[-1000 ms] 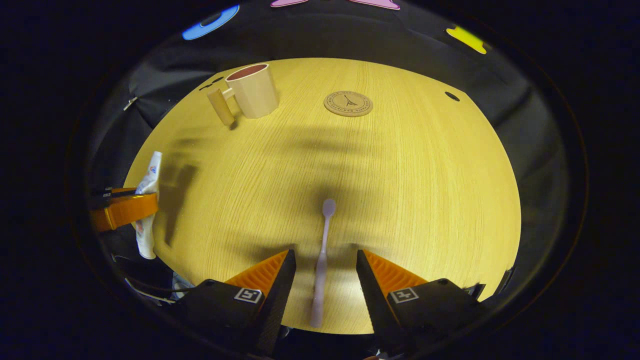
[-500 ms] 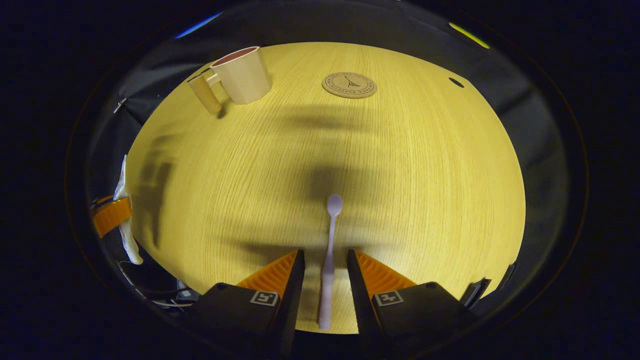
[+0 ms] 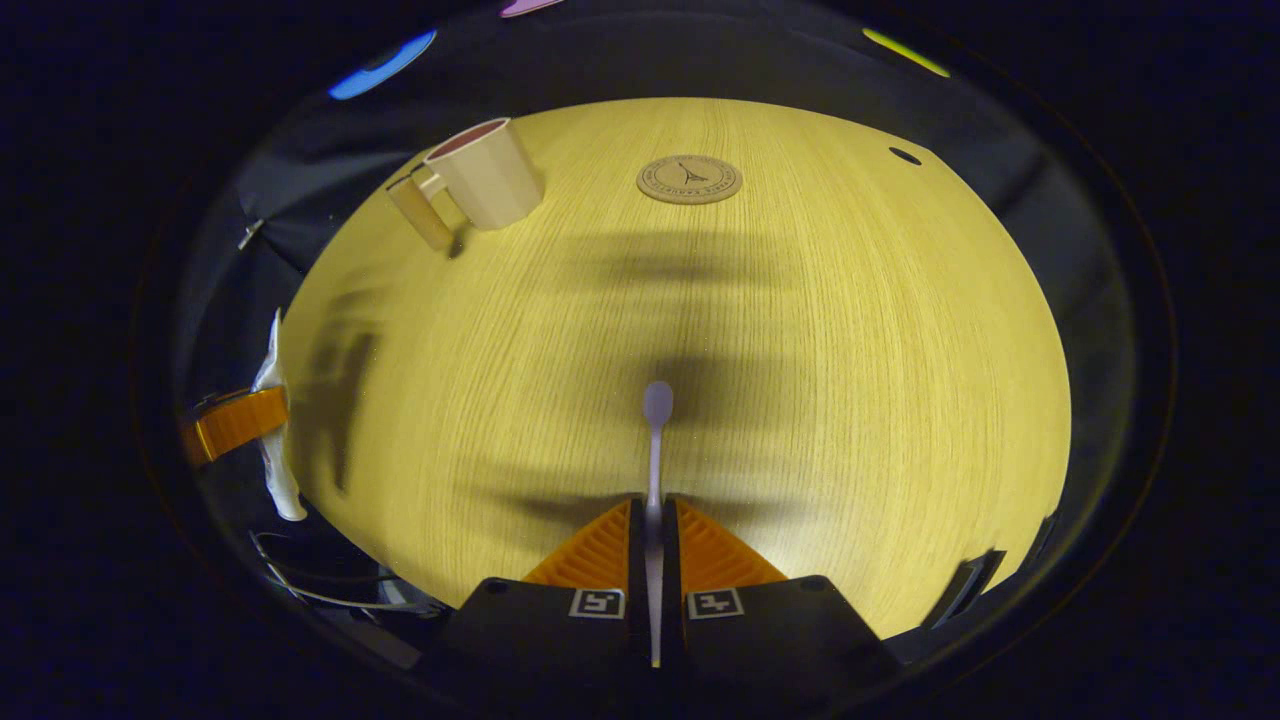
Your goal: Put the toothbrush and toothpaste on the desktop into the cup, then pick up the cup and place it on the coaster on the desktop.
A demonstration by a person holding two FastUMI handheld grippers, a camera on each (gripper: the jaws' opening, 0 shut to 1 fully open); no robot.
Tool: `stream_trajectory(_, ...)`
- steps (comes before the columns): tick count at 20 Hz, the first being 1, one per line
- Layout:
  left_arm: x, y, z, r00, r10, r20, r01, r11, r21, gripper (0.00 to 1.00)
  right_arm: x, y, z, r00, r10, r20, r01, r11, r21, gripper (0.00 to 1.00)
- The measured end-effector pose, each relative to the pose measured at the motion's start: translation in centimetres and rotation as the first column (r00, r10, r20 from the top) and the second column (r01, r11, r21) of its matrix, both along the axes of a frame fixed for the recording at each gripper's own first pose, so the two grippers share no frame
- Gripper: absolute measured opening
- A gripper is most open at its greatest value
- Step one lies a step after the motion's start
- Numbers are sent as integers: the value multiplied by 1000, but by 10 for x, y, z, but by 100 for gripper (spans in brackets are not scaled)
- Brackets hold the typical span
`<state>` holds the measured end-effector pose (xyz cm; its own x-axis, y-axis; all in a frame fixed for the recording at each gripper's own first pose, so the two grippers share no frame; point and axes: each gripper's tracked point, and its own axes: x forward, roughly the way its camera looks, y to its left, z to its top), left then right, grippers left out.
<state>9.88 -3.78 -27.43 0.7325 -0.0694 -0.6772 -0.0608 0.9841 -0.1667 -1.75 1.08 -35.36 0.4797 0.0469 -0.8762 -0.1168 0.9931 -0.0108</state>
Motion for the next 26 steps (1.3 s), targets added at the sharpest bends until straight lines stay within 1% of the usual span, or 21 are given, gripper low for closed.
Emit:
stream_trajectory(2,6,6,32,994,3,109,1,999,-34,20,6,4,20,996,-12,92,5,997,75,8)
stream_trajectory(3,14,2,62,982,-5,187,17,998,-64,20,8,5,32,991,-7,134,-6,995,99,8)
stream_trajectory(5,29,-6,114,938,-16,346,58,992,-110,20,10,6,55,979,2,206,-30,991,134,8)
stream_trajectory(6,37,-7,137,909,-19,416,74,990,-116,20,9,6,66,973,-2,230,-34,988,152,8)
stream_trajectory(8,61,-4,172,852,-16,524,81,991,-103,20,5,4,81,965,-17,260,-31,983,179,8)
stream_trajectory(9,72,-2,187,828,-16,561,85,992,-96,20,2,2,86,962,-24,273,-28,982,187,8)
stream_trajectory(10,84,-2,201,810,-21,587,91,992,-91,20,-2,0,90,961,-34,274,-20,981,192,8)
stream_trajectory(12,107,-5,226,784,-39,620,110,991,-76,20,-8,-2,94,958,-59,281,-2,977,214,8)
stream_trajectory(14,135,-9,231,761,-65,646,133,989,-57,20,-14,-6,99,953,-87,290,19,973,230,8)
stream_trajectory(17,171,-24,236,721,-116,683,204,978,-49,20,-24,-13,105,944,-112,311,39,972,231,8)
stream_trajectory(19,197,-27,227,718,-131,683,232,971,-58,20,-32,-21,111,935,-135,327,60,972,228,8)
stream_trajectory(23,237,-24,196,740,-146,656,225,974,-38,20,-48,-35,116,919,-211,332,129,959,252,8)
stream_trajectory(26,255,-22,172,766,-161,623,224,974,-22,20,-55,-40,110,917,-230,326,152,957,248,8)
